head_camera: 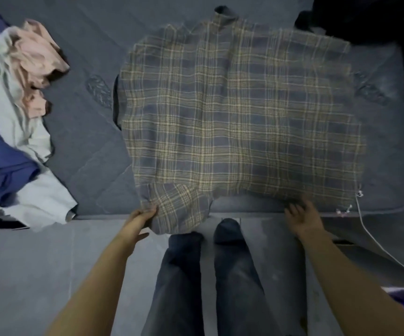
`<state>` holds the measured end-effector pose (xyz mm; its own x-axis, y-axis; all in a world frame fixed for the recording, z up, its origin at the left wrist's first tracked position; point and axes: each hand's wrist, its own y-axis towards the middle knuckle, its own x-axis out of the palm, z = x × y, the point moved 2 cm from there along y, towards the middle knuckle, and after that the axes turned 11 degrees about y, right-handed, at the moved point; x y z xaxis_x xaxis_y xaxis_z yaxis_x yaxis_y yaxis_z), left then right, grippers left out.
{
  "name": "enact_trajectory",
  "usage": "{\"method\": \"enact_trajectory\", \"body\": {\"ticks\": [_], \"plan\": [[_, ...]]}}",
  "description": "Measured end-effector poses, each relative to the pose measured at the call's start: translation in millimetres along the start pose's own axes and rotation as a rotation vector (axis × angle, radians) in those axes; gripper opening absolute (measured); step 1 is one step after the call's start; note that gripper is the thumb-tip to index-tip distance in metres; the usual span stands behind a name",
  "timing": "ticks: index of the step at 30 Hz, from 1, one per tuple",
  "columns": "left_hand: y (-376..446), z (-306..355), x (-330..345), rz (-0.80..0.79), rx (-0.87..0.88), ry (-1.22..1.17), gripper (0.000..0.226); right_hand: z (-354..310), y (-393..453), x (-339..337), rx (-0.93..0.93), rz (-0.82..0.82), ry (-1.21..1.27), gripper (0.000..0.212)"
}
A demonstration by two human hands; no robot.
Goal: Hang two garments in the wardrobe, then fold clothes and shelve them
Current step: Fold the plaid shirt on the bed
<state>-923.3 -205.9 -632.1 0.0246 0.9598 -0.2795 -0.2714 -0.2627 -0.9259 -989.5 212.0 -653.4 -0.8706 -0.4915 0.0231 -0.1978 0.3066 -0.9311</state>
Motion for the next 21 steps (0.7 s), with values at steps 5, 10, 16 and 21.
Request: {"method": "enact_trajectory", "body": {"ticks": [5,10,16,21], "plan": [[12,13,-4,0.032,0.105,-0.138,0.054,80,-14,24,0.093,-0.201,-0.152,0.053],[31,25,6,0.008,0.076,-0.153,0.048,127,-23,76,0.111,-0.260,-0.218,0.055],[21,24,7,-0.168,0.097,-0.194,0.042,150,-28,95,0.143,-0.215,-0.234,0.079],[-10,29,-5,-0.482,0.267,0.323,0.050,166,-40,77,0.281,-0.353,0.078,0.033]]}}
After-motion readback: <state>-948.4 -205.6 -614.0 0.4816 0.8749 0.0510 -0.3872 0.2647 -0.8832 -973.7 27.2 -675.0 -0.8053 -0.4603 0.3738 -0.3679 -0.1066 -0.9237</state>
